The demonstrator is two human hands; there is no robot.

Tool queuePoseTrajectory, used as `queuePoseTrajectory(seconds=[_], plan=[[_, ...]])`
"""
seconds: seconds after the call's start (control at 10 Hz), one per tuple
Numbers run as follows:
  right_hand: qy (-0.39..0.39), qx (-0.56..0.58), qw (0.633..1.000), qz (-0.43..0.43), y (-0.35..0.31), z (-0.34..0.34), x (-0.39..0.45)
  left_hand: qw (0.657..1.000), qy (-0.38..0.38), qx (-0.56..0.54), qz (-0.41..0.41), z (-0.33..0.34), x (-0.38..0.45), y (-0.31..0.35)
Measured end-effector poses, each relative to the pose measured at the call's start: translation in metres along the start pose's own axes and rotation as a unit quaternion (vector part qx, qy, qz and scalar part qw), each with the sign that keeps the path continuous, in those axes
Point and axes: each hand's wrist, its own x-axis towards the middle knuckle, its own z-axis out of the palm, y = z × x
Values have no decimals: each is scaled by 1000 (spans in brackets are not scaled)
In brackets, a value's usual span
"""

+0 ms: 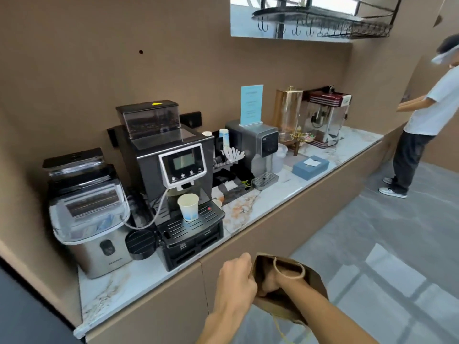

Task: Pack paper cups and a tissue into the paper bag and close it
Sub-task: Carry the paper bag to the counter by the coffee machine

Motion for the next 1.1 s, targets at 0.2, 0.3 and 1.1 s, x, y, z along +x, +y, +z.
queuePoseTrajectory(seconds=[0.2, 0.3, 1.1], plan=[[6, 56, 998, 24, -177, -99, 27, 999, -31, 25, -16, 34, 38, 22], [17, 40, 998, 43, -173, -107, 29, 998, -29, 19, -50, 38, 54, 16], [-49, -100, 991, -77, -177, -346, 236, 988, -67, -37, -137, 105, 350, -12]])
